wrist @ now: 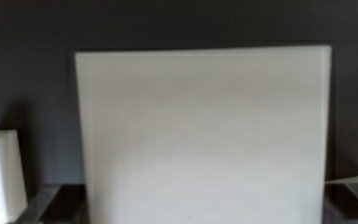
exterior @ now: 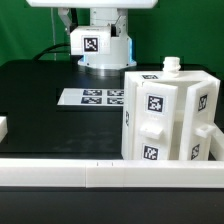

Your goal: Assemble cabinet

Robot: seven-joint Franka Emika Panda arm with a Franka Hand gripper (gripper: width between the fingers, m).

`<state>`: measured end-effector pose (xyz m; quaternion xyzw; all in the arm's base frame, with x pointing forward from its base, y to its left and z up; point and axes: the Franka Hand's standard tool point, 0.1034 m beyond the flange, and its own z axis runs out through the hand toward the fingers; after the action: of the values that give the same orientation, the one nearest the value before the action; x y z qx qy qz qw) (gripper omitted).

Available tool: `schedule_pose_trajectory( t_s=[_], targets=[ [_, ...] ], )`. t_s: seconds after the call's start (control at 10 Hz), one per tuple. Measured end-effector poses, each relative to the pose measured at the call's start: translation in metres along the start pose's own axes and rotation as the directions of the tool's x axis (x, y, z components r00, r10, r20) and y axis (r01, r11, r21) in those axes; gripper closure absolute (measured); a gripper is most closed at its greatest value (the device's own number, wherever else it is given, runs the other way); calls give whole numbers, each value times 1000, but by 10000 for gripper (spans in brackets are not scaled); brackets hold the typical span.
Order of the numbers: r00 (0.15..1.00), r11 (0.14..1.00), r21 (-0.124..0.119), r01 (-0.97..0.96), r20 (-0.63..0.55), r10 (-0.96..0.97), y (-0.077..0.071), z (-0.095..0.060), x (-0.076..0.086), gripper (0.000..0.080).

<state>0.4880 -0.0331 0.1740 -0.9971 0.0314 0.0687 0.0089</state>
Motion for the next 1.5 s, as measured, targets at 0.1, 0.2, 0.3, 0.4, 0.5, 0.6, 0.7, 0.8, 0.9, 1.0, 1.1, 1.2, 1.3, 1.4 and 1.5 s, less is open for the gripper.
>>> schedule_pose_trajectory(
  t_s=[0.1, 0.2, 0.3, 0.4, 0.5, 0.6, 0.7, 0.8, 0.9, 1.0, 1.1, 1.2, 1.3, 1.4, 1.5],
  targets=[
    [1000, 1000, -4, -1, -5, 1, -18, -11, 15, 236],
    [1000, 1000, -8, 8, -10, -8, -25, -11, 22, 236],
    [1000, 1000, -11, -7, -7, 7, -36, -15, 29, 236],
    [1000, 1000, -16, 15, -13, -15, -51, -24, 46, 236],
    [999, 999, -20, 29, -20, -29, -60, -27, 60, 236],
    [999, 999, -23, 37, -15, -37, -66, -30, 70, 236],
    [999, 999, -27, 33, -13, -33, -73, -32, 84, 236],
    [998, 999, -19, 41, -46, -42, -74, -30, 92, 236],
    [998, 999, -19, 40, -41, -41, -74, -28, 91, 236],
    [998, 999, -19, 40, -41, -41, -74, -28, 91, 236],
    [998, 999, -19, 40, -40, -40, -74, -27, 91, 236],
    [998, 999, -19, 38, -41, -39, -75, -26, 90, 236],
    [999, 999, -19, 27, -38, -28, -82, -20, 87, 236],
    [999, 1000, -19, 20, -31, -21, -91, -15, 86, 236],
    [999, 1000, -20, 22, -28, -23, -92, -14, 86, 236]
  ],
)
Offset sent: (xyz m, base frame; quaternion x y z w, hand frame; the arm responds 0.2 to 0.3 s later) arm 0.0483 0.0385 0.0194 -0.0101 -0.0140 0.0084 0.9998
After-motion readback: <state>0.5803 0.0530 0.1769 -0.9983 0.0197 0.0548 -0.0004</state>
